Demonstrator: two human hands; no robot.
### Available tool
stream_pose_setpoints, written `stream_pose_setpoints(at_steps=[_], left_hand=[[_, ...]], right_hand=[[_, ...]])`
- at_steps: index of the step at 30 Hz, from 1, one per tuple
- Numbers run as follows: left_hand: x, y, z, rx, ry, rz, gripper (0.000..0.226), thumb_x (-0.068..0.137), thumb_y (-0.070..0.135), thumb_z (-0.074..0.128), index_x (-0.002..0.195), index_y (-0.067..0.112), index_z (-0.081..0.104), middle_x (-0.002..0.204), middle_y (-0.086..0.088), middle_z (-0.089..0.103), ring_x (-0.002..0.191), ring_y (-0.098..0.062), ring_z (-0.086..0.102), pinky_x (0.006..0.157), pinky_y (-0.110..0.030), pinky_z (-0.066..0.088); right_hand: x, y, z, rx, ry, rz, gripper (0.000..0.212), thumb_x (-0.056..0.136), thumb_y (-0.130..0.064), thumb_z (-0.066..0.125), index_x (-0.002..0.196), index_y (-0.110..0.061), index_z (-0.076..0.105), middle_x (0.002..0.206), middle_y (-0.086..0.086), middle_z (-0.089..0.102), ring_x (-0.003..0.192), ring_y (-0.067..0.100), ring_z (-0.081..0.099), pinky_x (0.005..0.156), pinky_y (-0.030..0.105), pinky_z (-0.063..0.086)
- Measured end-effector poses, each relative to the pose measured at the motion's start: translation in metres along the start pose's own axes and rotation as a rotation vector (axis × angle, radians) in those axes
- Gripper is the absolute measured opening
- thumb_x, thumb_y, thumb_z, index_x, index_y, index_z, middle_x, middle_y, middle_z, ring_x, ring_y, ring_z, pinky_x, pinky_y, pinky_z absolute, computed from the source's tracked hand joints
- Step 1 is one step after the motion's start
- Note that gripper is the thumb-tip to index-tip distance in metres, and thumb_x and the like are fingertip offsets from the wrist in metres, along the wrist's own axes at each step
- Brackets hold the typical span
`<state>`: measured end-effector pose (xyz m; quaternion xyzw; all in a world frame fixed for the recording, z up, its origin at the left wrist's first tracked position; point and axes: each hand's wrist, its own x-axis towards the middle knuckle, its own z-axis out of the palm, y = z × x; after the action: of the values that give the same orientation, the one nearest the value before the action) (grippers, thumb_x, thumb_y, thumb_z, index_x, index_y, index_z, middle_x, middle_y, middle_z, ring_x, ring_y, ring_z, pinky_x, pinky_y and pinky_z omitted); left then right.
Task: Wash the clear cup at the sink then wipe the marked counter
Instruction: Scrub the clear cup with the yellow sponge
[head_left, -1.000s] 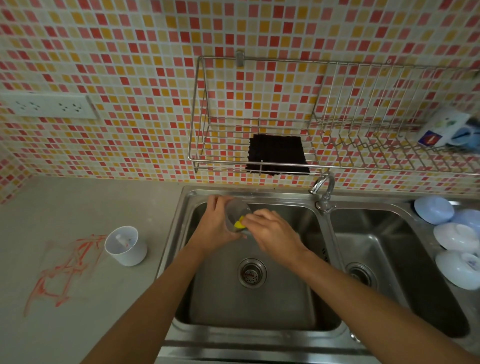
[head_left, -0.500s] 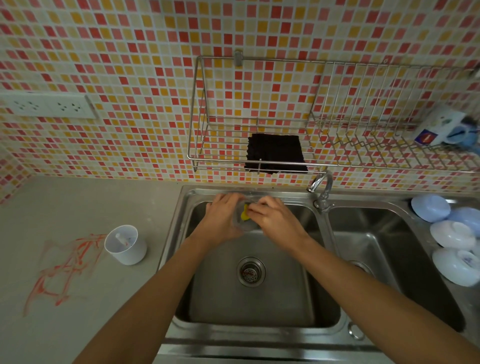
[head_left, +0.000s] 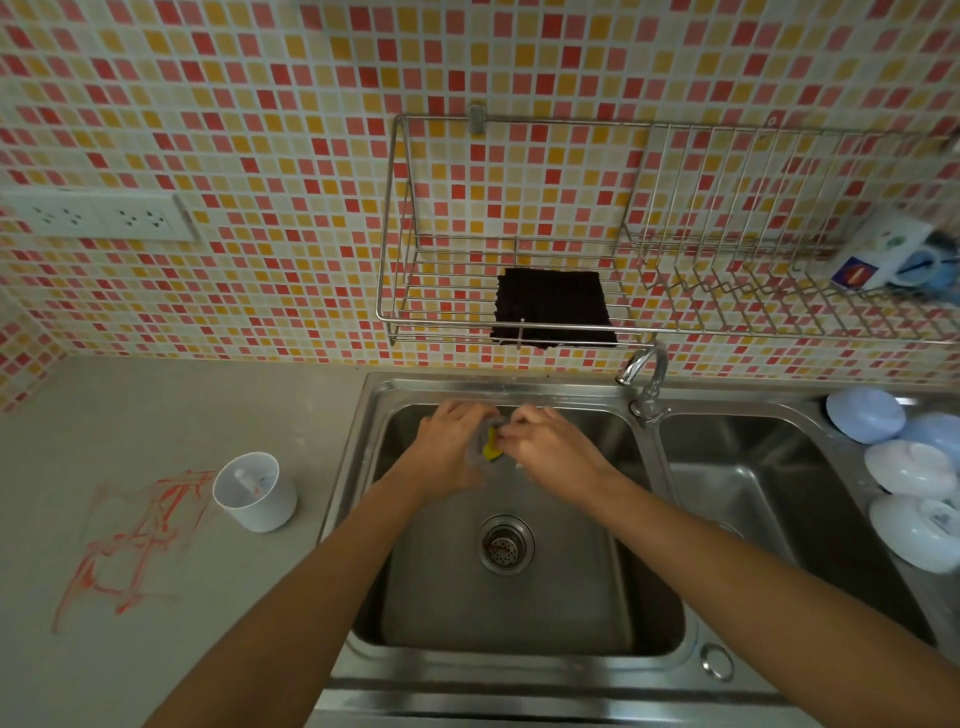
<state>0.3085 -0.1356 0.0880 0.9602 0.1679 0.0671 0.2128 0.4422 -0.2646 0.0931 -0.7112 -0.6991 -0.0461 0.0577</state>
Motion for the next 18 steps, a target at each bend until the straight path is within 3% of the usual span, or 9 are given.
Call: stream_pose_setpoints(at_steps=[3,7,10,13,15,18], left_hand=[[0.002,-0.004,-0.001,-0.032,0.019,0.014,0.076,0.062,0.027,0.078,0.130,0.027,0.045,0.131,0.005,0.051,0.121,-0.019,0.041,0.097,-0.046,0.042],[0.000,-0.015,0.001,-0.073,0.019,-0.010,0.080,0.058,0.033,0.080,0.131,0.027,0.047,0.130,0.007,0.052,0.121,-0.016,0.043,0.098,-0.045,0.044],[0.004,-0.016,0.000,-0.114,0.032,-0.014,0.082,0.057,0.032,0.081,0.131,0.024,0.049,0.130,0.006,0.054,0.123,-0.018,0.046,0.103,-0.040,0.041],[0.009,-0.008,-0.009,-0.134,0.060,-0.016,0.082,0.064,0.029,0.082,0.136,0.020,0.045,0.136,0.003,0.051,0.127,-0.018,0.041,0.105,-0.032,0.035],[0.009,-0.005,-0.013,-0.171,0.087,-0.042,0.087,0.066,0.029,0.082,0.141,0.018,0.038,0.140,0.001,0.047,0.131,-0.021,0.038,0.108,-0.038,0.036],[0.007,-0.006,-0.008,-0.140,0.180,-0.088,0.098,0.065,0.039,0.078,0.146,0.020,0.027,0.146,0.000,0.039,0.135,-0.023,0.032,0.109,-0.049,0.034]], right_hand=[[-0.003,-0.004,-0.002,-0.024,0.095,-0.022,0.029,0.067,-0.006,0.074,0.094,-0.016,0.073,0.092,-0.006,0.070,0.091,0.021,0.056,0.073,0.033,0.049],[-0.013,-0.012,-0.003,0.454,-0.023,0.185,0.030,0.087,-0.012,0.061,0.114,-0.021,0.069,0.101,-0.005,0.066,0.098,0.014,0.049,0.087,0.026,0.042],[-0.013,-0.008,-0.006,0.326,-0.023,0.065,0.034,0.083,-0.015,0.064,0.116,-0.018,0.065,0.108,-0.006,0.066,0.100,0.015,0.049,0.085,0.027,0.045],[-0.007,-0.009,-0.006,0.092,0.072,0.024,0.028,0.073,-0.005,0.072,0.100,-0.012,0.069,0.094,0.000,0.071,0.085,0.019,0.057,0.075,0.028,0.051],[-0.003,-0.010,-0.006,0.034,0.138,0.018,0.030,0.068,-0.003,0.077,0.095,-0.014,0.070,0.089,-0.002,0.072,0.078,0.016,0.058,0.073,0.021,0.045],[0.000,-0.008,-0.009,0.041,0.199,0.028,0.035,0.070,-0.002,0.076,0.102,-0.012,0.068,0.096,0.000,0.072,0.084,0.018,0.059,0.077,0.024,0.049]])
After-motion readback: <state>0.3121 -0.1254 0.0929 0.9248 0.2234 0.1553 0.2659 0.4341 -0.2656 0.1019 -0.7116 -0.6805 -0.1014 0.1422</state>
